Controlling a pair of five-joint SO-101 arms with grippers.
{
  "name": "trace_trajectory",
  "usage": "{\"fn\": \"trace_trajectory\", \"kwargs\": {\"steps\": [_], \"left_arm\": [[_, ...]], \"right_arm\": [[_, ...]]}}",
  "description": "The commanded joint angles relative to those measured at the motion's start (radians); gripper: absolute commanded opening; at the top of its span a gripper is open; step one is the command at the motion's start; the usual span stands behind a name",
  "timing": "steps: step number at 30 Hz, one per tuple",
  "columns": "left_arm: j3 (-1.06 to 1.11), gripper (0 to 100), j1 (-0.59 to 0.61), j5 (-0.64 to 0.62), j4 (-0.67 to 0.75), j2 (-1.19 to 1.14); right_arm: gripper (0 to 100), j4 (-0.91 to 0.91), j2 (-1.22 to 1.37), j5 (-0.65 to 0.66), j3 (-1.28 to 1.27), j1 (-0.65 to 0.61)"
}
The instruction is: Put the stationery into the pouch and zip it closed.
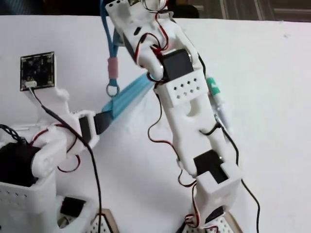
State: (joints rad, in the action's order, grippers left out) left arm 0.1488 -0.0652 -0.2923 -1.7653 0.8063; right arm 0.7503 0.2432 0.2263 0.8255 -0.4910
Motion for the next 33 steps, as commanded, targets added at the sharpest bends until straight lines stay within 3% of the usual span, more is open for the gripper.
{"fn": "trace_trajectory", "kwargs": {"steps": [1, 6, 12, 19, 29, 33], "left_arm": [[0.021, 27, 0.002, 0.014, 0.021, -0.005], [0.018, 26, 0.002, 0.014, 0.025, -0.041], [-0.015, 16, 0.010, 0.020, 0.068, -0.156], [-0.132, 2, 0.019, 0.180, 0.057, -0.257], [-0.144, 2, 0.022, 0.222, 0.028, -0.275], [-0.261, 2, 0.062, 0.222, -0.018, -0.275]], "right_arm": [[1.7, -0.019, -0.007, -0.002, 0.012, 0.010], [1.7, -0.019, -0.007, -0.002, 0.012, 0.010], [1.7, -0.019, -0.007, 0.000, 0.006, 0.035], [1.7, -0.019, -0.004, 0.000, 0.003, 0.163], [1.7, -0.019, 0.131, -0.008, 0.014, 0.328], [1.7, -0.019, 0.145, -0.002, 0.012, 0.383]]}}
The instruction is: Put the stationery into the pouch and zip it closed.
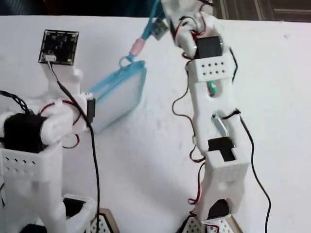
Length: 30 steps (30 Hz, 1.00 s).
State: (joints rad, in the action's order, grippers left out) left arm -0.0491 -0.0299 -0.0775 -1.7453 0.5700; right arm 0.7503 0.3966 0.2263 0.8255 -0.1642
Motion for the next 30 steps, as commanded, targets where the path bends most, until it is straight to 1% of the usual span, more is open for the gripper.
{"fn": "trace_trajectory", "kwargs": {"steps": [1, 6, 14, 20, 21, 25, 30], "left_arm": [[-0.091, 2, 0.033, 0.008, -0.041, -0.039], [-0.186, 2, 0.039, -0.014, -0.046, -0.021], [-0.126, 2, 0.039, -0.017, -0.044, 0.064], [-0.126, 2, 0.041, -0.020, -0.044, 0.077], [-0.129, 2, 0.054, -0.020, -0.044, 0.077], [-0.196, 2, 0.185, -0.043, -0.044, 0.074], [-0.207, 2, 0.202, -0.043, -0.044, 0.071]], "right_arm": [[1.7, -0.021, -0.004, -0.002, 0.014, 0.070], [1.7, -0.045, 0.036, -0.002, 0.014, 0.124], [1.7, -0.048, 0.067, 0.000, 0.014, 0.229], [1.7, -0.025, 0.064, 0.000, 0.034, 0.252], [1.7, -0.015, 0.068, 0.002, 0.044, 0.255], [1.7, 0.068, 0.064, 0.002, 0.052, 0.251], [1.8, 0.182, 0.067, 0.002, 0.052, 0.226]]}}
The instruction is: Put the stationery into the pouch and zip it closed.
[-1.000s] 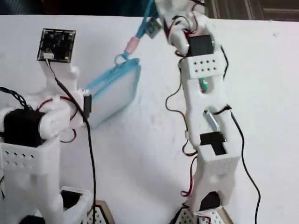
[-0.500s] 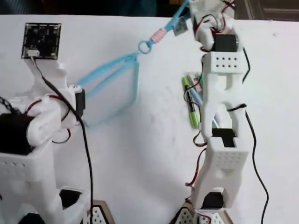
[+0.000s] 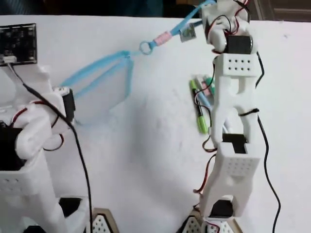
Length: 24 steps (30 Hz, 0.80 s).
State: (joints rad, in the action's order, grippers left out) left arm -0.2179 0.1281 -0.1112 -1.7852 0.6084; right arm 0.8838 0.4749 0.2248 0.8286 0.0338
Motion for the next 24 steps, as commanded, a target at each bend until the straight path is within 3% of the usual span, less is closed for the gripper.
{"fn": "trace_trajectory", "kwargs": {"steps": [1, 7, 12, 15, 17, 24], "left_arm": [[-0.038, 2, 0.044, -0.009, -0.005, 0.033], [-0.038, 2, 0.021, -0.009, -0.005, 0.033], [-0.038, 2, 0.018, -0.014, -0.003, 0.031], [-0.038, 2, 0.021, -0.012, -0.003, 0.031], [-0.037, 2, 0.022, -0.014, -0.003, 0.031], [0.034, 2, 0.019, 0.009, 0.000, 0.030]], "right_arm": [[1.8, 0.074, -0.015, 0.003, 0.044, 0.016], [2.9, 0.288, -0.039, 0.003, 0.087, -0.065], [24.5, 0.621, -0.107, 0.000, 0.124, -0.179], [31.3, 0.817, -0.156, 0.002, 0.132, -0.268], [31.0, 0.897, -0.203, 0.002, 0.117, -0.314], [24.3, 0.891, -0.573, 0.002, -0.226, -0.395]]}}
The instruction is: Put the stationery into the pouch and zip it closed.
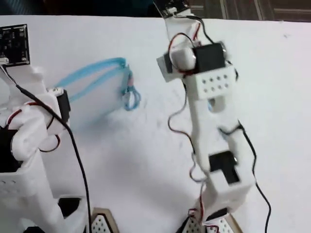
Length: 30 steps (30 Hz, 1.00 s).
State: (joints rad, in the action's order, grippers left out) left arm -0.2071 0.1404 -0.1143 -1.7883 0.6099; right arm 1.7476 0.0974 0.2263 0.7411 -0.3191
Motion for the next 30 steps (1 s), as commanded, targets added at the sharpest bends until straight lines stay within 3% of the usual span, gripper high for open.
{"fn": "trace_trajectory", "kwargs": {"steps": [1, 7, 11, 17, 22, 30], "left_arm": [[0.052, 2, 0.008, 0.029, 0.005, 0.028], [0.143, 2, 0.010, 0.098, 0.005, 0.030], [0.133, 2, 0.005, 0.097, 0.005, 0.030], [0.135, 2, 0.008, 0.100, 0.003, 0.031], [0.137, 2, 0.005, 0.100, 0.005, 0.031], [0.135, 2, 0.010, 0.100, 0.015, 0.030]], "right_arm": [[22.8, 0.027, -0.266, 0.000, -0.218, -0.058], [18.3, 0.024, -0.668, -0.002, -0.669, -0.084], [18.4, 0.021, -0.769, -0.002, -0.845, 0.016], [18.4, -0.054, -0.582, -0.002, -0.895, 0.214], [18.3, -0.154, -0.325, 0.000, -0.895, 0.193], [18.3, -0.542, 0.004, 0.000, -0.893, 0.194]]}}
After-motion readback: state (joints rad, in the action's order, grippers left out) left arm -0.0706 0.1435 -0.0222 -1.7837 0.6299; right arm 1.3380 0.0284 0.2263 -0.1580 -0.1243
